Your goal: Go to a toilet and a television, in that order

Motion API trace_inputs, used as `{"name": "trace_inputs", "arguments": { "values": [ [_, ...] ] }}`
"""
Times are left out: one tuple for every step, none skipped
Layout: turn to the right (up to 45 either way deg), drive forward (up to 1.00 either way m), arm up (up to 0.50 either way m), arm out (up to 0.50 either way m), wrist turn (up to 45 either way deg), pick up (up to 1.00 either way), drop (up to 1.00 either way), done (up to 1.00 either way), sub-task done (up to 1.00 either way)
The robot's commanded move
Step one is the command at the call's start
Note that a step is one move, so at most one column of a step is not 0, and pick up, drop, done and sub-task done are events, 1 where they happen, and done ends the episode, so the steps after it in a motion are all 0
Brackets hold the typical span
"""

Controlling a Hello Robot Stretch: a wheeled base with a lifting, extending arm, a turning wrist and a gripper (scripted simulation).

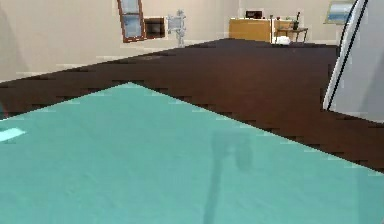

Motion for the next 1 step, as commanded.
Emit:
{"name": "trace_inputs", "arguments": {
  "values": [
    [3.0, 0.00, 0.00, 0.00, 0.0, 0.00, 0.00, 0.00, 0.00]
  ]
}}
